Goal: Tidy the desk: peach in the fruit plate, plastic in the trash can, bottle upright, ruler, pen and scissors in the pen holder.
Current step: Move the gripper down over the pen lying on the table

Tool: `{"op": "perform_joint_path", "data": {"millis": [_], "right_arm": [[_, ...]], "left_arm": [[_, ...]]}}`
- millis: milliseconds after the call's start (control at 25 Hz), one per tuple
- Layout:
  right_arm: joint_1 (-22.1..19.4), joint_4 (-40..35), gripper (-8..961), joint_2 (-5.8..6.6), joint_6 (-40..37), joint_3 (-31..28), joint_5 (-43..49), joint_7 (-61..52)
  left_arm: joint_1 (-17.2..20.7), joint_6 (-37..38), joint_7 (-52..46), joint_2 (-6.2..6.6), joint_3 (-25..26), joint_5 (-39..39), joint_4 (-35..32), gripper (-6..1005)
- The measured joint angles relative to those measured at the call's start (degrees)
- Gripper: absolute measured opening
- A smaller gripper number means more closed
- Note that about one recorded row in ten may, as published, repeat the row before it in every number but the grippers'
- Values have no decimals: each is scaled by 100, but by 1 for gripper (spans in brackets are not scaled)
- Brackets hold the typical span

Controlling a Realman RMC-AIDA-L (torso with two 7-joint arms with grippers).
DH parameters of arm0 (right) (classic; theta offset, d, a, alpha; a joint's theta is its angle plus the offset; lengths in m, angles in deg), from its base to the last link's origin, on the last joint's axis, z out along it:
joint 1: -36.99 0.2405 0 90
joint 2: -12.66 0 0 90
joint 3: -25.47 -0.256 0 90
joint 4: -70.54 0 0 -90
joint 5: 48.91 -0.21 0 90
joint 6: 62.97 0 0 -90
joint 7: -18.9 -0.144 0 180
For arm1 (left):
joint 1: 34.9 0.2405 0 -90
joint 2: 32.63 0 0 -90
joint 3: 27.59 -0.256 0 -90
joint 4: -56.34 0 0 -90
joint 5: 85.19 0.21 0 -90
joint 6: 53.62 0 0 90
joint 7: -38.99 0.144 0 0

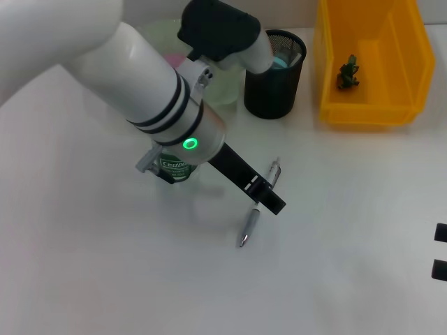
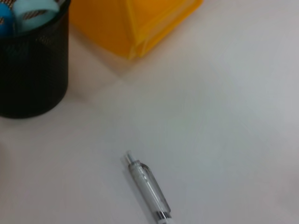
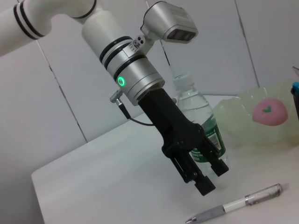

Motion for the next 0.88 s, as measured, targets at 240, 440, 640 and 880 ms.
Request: {"op": "perform_joint_path", "data": {"millis": [240, 440, 640, 880], "right_arm": [[29, 109, 651, 9, 101, 1, 0, 2], [34, 177, 651, 17, 159, -3, 0, 3], [41, 201, 651, 15, 202, -7, 0, 4], [42, 204, 651, -1, 202, -8, -14, 7]], "left_arm": [[-33, -349, -68, 0, -318, 3, -5, 662], [-30, -702, -135, 0, -567, 6, 7, 661], [57, -1103, -201, 0, -943, 18, 11, 660], [241, -1453, -240, 0, -1265, 322, -49, 659]]}}
